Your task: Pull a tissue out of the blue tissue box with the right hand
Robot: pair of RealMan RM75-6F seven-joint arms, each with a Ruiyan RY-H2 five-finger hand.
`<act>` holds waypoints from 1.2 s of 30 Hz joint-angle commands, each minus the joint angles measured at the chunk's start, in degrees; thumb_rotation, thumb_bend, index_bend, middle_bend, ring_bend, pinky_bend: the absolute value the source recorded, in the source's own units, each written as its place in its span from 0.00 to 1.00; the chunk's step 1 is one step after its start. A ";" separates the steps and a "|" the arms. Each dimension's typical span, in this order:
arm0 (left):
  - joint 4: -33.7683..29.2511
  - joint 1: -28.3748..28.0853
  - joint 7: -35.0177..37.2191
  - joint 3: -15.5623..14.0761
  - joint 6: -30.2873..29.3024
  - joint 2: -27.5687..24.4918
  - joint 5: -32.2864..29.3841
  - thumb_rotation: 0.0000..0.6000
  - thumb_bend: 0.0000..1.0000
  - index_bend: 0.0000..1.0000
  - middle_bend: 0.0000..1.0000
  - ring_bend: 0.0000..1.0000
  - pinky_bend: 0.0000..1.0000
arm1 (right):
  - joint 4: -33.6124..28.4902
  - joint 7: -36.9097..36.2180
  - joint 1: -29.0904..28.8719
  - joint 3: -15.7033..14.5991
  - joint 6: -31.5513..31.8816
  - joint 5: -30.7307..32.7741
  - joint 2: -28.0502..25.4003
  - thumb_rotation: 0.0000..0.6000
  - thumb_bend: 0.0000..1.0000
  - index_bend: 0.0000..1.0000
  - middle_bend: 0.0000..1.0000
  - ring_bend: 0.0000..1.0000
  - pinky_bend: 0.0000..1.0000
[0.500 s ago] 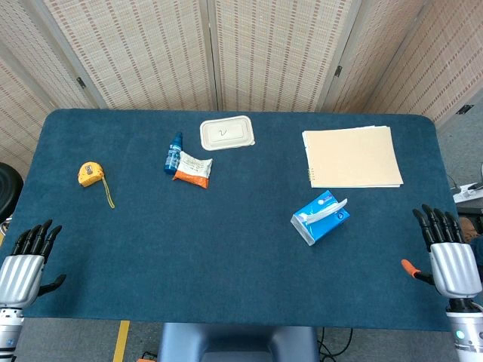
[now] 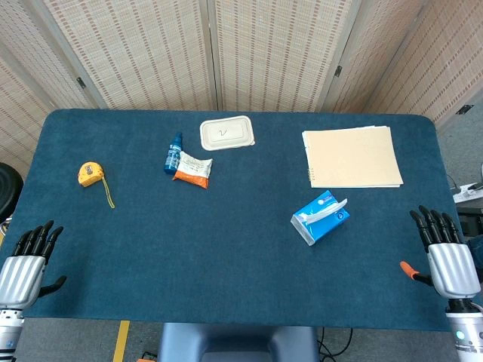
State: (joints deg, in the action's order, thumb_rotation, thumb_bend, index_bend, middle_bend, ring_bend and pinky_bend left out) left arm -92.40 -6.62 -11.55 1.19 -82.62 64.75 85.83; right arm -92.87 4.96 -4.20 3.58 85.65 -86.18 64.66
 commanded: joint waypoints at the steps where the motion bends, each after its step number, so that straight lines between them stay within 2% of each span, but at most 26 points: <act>1: -0.10 -0.03 -0.11 -0.19 0.27 -0.10 0.02 1.00 0.24 0.00 0.00 0.00 0.13 | -0.13 -0.75 -0.05 0.19 0.17 -0.15 -0.22 1.00 0.04 0.00 0.02 0.00 0.00; 3: -0.17 -0.02 -0.03 -0.23 0.41 -0.16 -0.13 1.00 0.24 0.00 0.00 0.00 0.13 | -0.07 -1.11 -0.49 0.44 -0.09 -0.44 -0.20 1.00 0.06 0.03 0.06 0.00 0.00; 7: -0.59 -0.10 0.27 -0.01 0.84 -0.35 -0.93 1.00 0.23 0.00 0.00 0.00 0.13 | -0.63 -1.36 -3.55 2.47 -4.03 1.48 0.03 1.00 0.11 0.17 0.12 0.00 0.00; 13: -0.61 -0.15 1.30 0.39 0.67 -0.51 -1.32 1.00 0.24 0.00 0.00 0.00 0.13 | -0.71 4.66 -9.80 6.14 -11.69 6.69 2.23 1.00 0.14 0.31 0.20 0.00 0.00; 18: -0.75 -0.04 2.32 0.24 1.05 -0.98 -1.70 1.00 0.24 0.00 0.00 0.00 0.14 | -0.92 10.57 -13.94 8.33 -16.24 11.84 4.89 1.00 0.14 0.36 0.22 0.00 0.00; 26: -0.83 -0.10 3.52 0.16 1.41 -1.34 -1.80 1.00 0.24 0.00 0.00 0.00 0.14 | 0.52 16.97 -19.62 10.49 -20.64 18.07 9.76 1.00 0.15 0.39 0.24 0.00 0.00; 32: -0.80 -0.15 4.00 0.18 1.63 -1.48 -2.01 1.00 0.24 0.00 0.00 0.00 0.14 | 1.77 19.53 -22.44 10.91 -21.24 19.99 13.22 1.00 0.15 0.46 0.30 0.00 0.00; 36: -0.80 -0.06 4.76 0.26 1.50 -1.61 -2.13 1.00 0.24 0.00 0.00 0.00 0.14 | 2.38 21.31 -23.66 10.33 -21.78 21.09 14.87 1.00 0.15 0.47 0.31 0.00 0.00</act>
State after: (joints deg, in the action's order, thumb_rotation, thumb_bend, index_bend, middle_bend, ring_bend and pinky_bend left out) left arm -93.20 -6.70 -6.89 1.42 -81.10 63.17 83.73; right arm -90.82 25.73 -27.47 14.14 64.11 -65.47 79.04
